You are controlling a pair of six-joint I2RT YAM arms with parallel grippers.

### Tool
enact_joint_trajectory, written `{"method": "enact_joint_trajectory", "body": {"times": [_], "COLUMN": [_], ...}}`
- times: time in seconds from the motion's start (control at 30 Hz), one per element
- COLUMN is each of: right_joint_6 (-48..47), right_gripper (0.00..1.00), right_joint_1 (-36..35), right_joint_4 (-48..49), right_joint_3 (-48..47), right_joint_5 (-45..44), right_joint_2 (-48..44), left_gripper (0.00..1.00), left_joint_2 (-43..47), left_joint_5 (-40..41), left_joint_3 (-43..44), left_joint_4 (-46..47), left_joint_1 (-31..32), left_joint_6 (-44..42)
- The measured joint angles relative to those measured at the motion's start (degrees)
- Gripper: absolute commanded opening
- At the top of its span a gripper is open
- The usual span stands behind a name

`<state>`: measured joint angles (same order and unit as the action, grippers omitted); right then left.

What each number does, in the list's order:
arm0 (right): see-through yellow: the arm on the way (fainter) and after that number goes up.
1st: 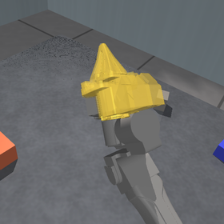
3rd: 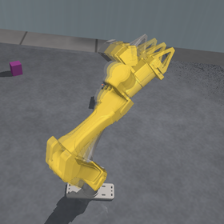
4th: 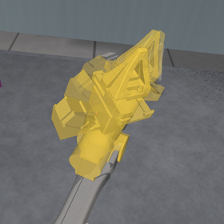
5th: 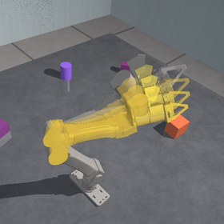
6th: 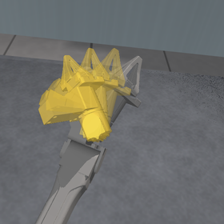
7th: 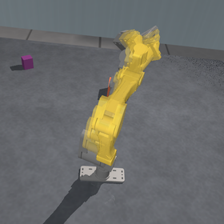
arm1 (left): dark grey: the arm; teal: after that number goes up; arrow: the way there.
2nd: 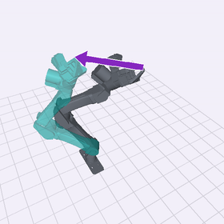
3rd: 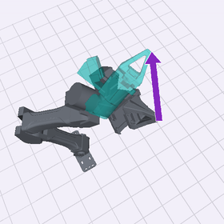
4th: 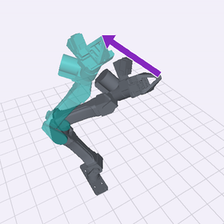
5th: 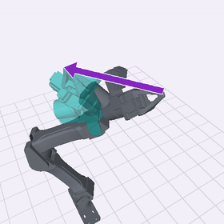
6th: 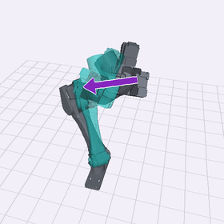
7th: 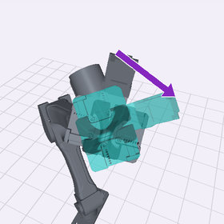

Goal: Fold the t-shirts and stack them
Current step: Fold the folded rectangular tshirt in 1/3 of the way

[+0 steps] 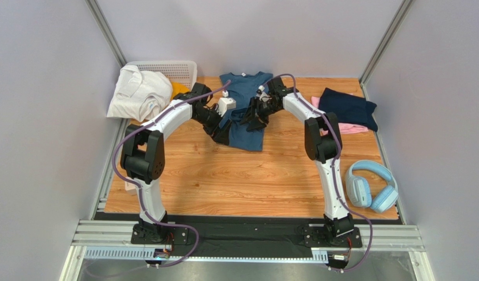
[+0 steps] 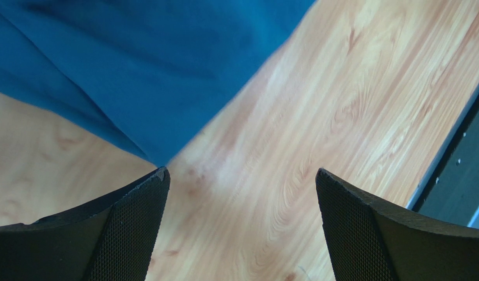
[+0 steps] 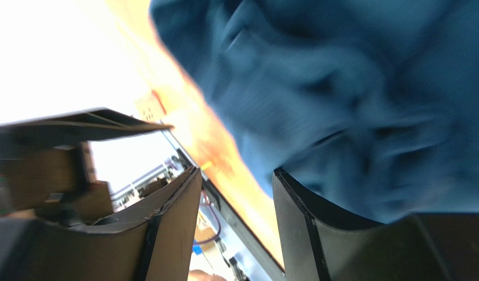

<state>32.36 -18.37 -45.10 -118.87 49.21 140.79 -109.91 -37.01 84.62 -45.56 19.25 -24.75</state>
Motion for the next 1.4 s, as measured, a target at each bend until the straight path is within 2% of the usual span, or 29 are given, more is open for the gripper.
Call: {"method": "enact_joint_trajectory", "body": {"times": [0.23,0.47,0.67,1.07,1.4], "right_joint_6": [-1.22,-1.77,-0.39,3.32,10.51], "right_gripper": [0.54,0.54,0.54,0.53,0.52], "right_joint_1": [-3.69,-3.43,-2.75,-2.14,2.4], "right_joint_4": [0.44,-2.05,-2.58,-1.79,9.14], "right_joint_3": [4.5,-4.46,-11.47,-15.37,-16.92], "right_joint_5": [-2.12,-4.0,-4.24,-5.14,-7.19], "right_joint_2": [-6.8,-3.63,4.33,10.64,11.3], "left_gripper": [1.0,1.0,1.0,1.0,1.0], "left_joint_2": [-4.76,-11.43,-12.85,-13.44,-13.44], "left_joint_5": [-0.98,-1.49,-0.09,1.68,2.19], "left_joint_3": [10.16,13.84,14.45,13.51,12.26], "left_joint_4": [1.18,2.58,2.67,2.82,1.25], "left_joint_1": [2.6,6.54,5.9,6.27,6.27], "left_joint_6": [1.73,2.84,2.93,2.29,1.38]}}
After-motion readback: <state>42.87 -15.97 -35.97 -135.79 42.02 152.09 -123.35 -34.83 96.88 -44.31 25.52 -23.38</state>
